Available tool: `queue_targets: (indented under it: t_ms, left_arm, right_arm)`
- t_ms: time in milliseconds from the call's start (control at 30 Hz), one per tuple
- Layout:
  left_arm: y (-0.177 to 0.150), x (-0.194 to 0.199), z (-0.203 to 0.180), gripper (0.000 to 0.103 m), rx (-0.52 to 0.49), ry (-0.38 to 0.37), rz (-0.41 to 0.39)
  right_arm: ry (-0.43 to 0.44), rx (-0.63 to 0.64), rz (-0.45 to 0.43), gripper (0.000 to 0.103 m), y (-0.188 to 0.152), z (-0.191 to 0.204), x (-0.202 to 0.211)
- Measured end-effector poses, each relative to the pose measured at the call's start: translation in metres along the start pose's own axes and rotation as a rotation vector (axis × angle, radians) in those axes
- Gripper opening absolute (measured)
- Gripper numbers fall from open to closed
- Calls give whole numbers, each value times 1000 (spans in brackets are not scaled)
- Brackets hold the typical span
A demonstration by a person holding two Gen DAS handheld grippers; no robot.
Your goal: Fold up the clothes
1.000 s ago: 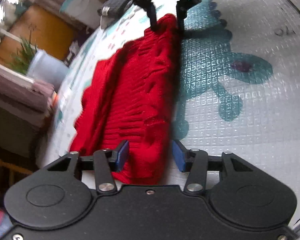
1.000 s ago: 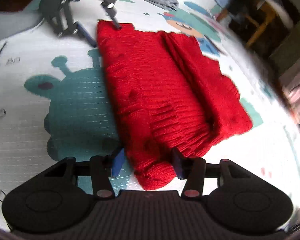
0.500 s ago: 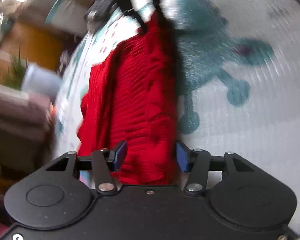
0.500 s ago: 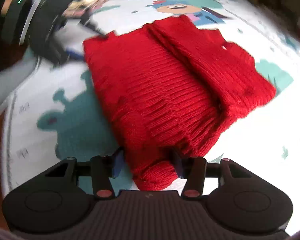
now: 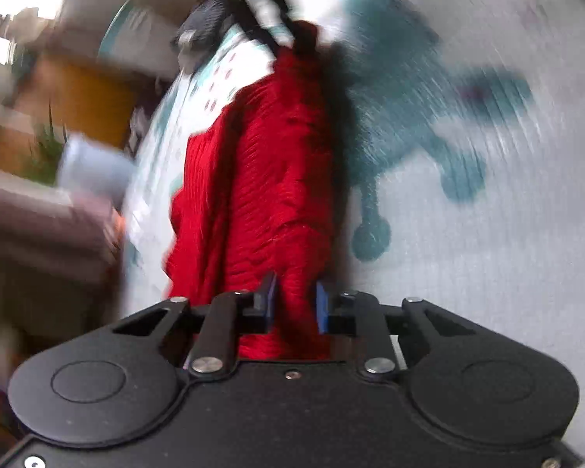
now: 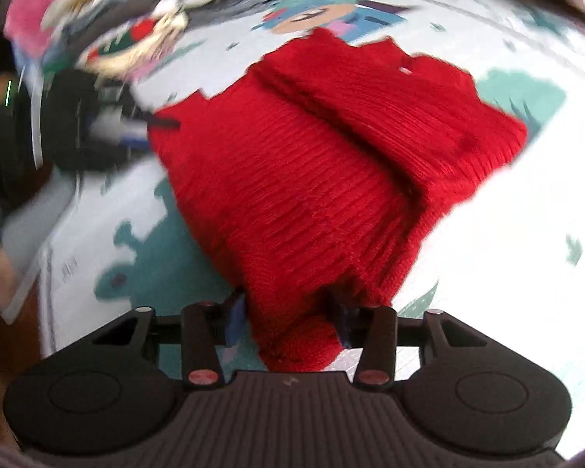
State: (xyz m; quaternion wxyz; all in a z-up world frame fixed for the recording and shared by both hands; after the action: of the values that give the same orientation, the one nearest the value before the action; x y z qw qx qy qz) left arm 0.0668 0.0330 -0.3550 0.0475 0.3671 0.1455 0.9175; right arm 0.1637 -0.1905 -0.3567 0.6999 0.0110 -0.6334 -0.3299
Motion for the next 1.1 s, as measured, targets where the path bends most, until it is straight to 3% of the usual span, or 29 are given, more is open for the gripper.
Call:
queue_targets:
  t_ms: [100,200,333,500,533,600,633,767,933,1100]
  left_arm:
    - [1,7,29,18,217,-103,10]
    - [-1,13,44,18,295,-149,8]
    - [-2,13,59,18,387,-215,2]
    - [0,2,76,18,492,-286,-2]
    - [0,1,76,18,500,-293,-1]
    - [1,-1,74,18,486,-299,3]
    - [2,-1,71,16,461,-302,5]
    - [8,4,58,12,396,-333,4]
    - [8,28,45,12,371,-468,5]
    - [3,40,66,12,482,-599,-7]
  right_arm:
    - [-172,184,-18,68,-6,26,-1]
    - [-376,363,-10,67,-16,53,-9]
    - [-445,489,14,60,-23,69,-16]
    - [-428,464,30,56,-18,53,-13]
    - [-420,464,30,50,-18,50,-12]
    - [-396,471,29,31,-21,45,-12]
    - [-394,490,25,26,-22,45,-13]
    - [-362,507,36,20,-23,56,-11]
    - [-126,418,125,19,-27,71,20]
    - [15,340,146,18,-10,69,55]
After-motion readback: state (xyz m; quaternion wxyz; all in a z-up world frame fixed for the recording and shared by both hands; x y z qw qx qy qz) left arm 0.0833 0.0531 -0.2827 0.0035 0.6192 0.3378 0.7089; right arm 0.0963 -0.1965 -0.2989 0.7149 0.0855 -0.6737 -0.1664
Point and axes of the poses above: each gripper's, at about its wrist camera, not at the fingertips, and x roughly against the way its jaws point, z to its left, y to its top, the point moved 6 cm from there along -x, roughly the way its jaws point, and after that the axes turned 5 degrees about z, right-handed, at the moved point
